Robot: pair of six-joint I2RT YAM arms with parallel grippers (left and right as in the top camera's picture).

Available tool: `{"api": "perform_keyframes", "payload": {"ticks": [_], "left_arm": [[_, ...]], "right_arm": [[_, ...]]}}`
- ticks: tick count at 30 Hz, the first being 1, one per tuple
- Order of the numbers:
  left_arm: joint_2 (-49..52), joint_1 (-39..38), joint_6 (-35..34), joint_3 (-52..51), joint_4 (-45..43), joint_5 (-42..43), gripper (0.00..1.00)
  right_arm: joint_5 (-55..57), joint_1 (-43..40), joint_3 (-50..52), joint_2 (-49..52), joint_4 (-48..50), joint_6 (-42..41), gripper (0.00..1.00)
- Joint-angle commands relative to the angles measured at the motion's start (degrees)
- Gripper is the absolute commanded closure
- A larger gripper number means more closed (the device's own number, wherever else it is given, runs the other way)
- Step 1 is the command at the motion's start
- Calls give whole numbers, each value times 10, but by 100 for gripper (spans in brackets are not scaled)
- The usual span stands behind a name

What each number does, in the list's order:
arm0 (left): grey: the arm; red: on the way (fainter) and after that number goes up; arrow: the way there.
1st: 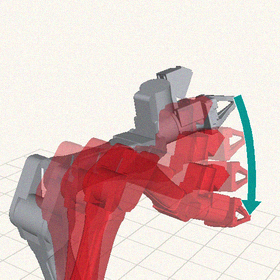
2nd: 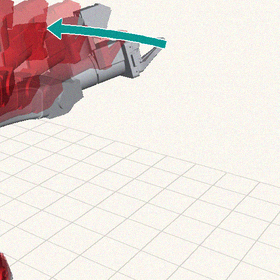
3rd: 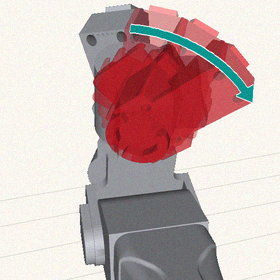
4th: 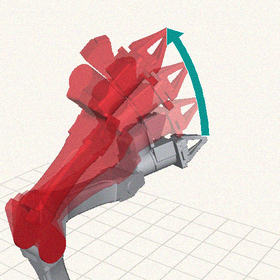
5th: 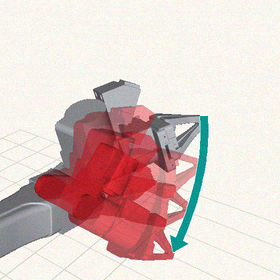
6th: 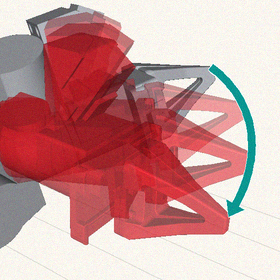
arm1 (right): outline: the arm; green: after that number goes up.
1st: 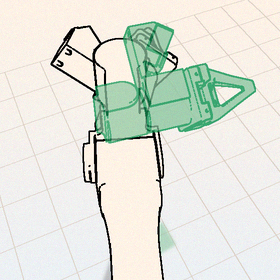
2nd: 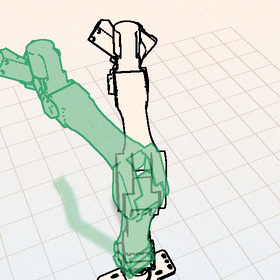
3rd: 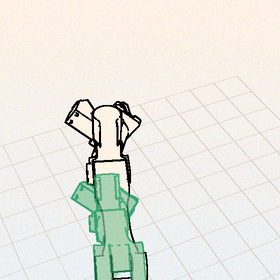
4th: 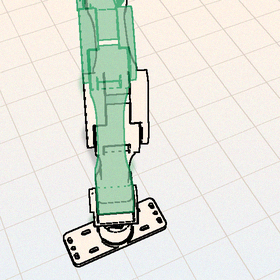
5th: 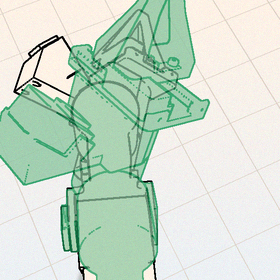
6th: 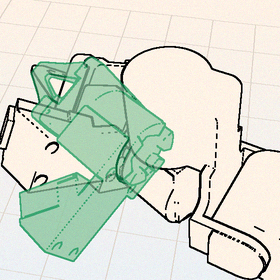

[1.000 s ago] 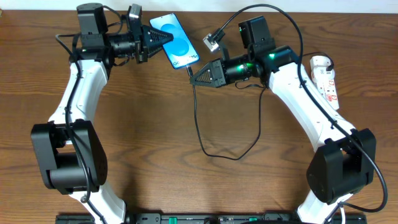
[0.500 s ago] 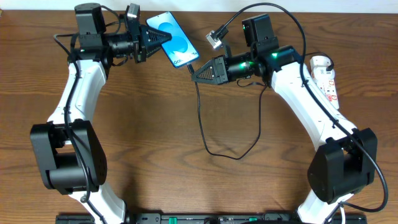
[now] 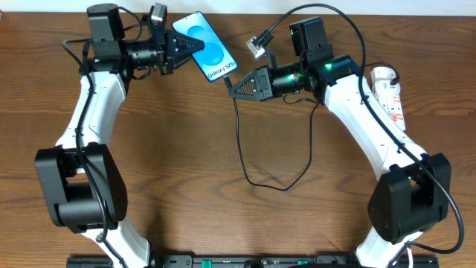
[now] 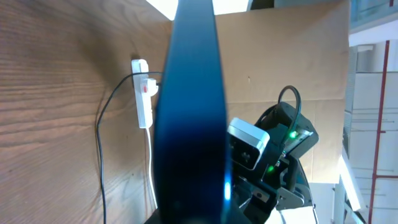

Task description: Plug charger to phone and switch on socket

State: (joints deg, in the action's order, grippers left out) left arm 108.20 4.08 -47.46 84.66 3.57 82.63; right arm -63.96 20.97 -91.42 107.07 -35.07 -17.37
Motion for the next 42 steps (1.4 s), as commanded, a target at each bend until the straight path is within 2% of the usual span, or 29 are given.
{"api": "perform_keyframes", "payload": {"ticks": [1,19,42], "left_arm": [[-15,-13,20,0,2,75,92],[-15,-13,20,0,2,75,92],[-15,-13,20,0,2,74,92]], "right_arm": [[-1,-9,-7,-17,15,1,99],[-2,-19,-7,-17,29,13,99],[-6,38,-7,-17,30,10,99]]}}
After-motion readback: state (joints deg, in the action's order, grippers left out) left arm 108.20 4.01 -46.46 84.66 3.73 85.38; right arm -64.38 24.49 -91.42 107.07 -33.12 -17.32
